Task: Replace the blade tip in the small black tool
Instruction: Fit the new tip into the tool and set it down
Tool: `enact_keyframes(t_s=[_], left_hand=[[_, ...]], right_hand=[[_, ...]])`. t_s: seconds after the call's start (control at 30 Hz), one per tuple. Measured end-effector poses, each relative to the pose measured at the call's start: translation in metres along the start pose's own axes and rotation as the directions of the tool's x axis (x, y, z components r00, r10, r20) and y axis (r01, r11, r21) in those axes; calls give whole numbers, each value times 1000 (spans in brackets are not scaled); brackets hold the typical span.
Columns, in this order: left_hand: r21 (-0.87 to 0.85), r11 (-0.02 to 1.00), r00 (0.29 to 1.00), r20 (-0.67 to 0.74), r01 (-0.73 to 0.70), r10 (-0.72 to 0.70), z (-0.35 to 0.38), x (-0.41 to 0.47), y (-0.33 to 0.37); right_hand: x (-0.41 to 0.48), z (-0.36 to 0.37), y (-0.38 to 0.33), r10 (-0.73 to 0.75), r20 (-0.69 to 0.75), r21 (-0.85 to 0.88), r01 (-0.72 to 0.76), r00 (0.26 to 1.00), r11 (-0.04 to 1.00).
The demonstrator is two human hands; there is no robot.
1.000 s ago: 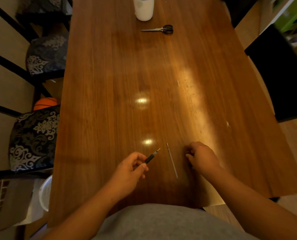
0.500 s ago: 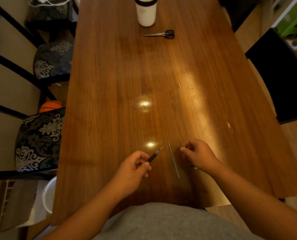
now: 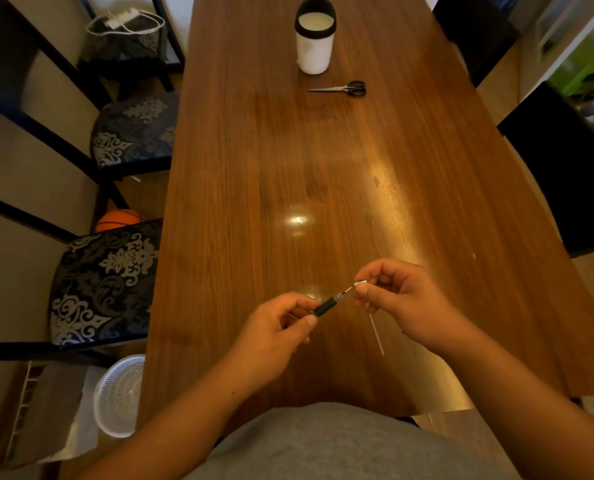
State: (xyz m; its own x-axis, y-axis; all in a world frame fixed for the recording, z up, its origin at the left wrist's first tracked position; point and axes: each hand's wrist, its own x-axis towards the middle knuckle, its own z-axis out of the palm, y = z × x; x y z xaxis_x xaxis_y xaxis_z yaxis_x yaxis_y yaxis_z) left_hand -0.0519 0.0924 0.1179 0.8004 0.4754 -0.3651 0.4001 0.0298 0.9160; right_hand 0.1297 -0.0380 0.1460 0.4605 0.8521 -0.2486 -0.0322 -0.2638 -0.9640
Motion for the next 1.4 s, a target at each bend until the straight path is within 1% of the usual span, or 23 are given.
enact_keyframes(t_s=[0.33,0.4,0.5,0.6,0.67,0.73,0.8,0.9,1.0,1.07,1.13,1.27,1.4], left_hand=[[10,999,999,28,-38,38,-18,-13,4],[10,999,999,31,-45,45,-20,-13,5],[-19,999,996,79,-48,49,-24,-15,11],[-92,996,987,157,-17,31,-29,-17,19],[-164,986,978,210,42,-6,-32,-17,24],[-224,970,965,262,96,-35,-34,-18,28],[-235,966,958,286,108,-38,-34,-18,31],[-196,978,966,260,66,-13,-31,-18,32],[-110,993,988,145,-32,48,-26,-19,29],[-87,993,992,100,-74,83,-23,-20,29],[-105,992,992,102,-65,76,-21,-20,31],[-149,989,991,136,-1,22,-22,-19,33],[-161,987,990,144,13,10,-22,-19,32]], right_hand=[[-1,25,-7,-15,57,-39,18,998,999],[-1,28,-9,-23,53,-29,24,998,999],[-2,33,-16,-40,26,21,39,999,999],[-4,35,-21,-40,16,94,38,999,995],[-5,35,-24,-44,21,123,41,999,992],[-6,35,-28,-48,29,131,44,998,990],[-7,35,-31,-53,28,119,49,998,992],[-8,38,-32,-56,-6,102,57,998,993],[-9,43,-30,-47,-87,102,55,995,993],[-9,44,-29,-44,-110,106,56,993,993],[-10,44,-29,-45,-96,117,56,994,992],[-11,38,-28,-44,-47,172,52,998,984],[-10,36,-29,-55,-26,137,58,998,989]])
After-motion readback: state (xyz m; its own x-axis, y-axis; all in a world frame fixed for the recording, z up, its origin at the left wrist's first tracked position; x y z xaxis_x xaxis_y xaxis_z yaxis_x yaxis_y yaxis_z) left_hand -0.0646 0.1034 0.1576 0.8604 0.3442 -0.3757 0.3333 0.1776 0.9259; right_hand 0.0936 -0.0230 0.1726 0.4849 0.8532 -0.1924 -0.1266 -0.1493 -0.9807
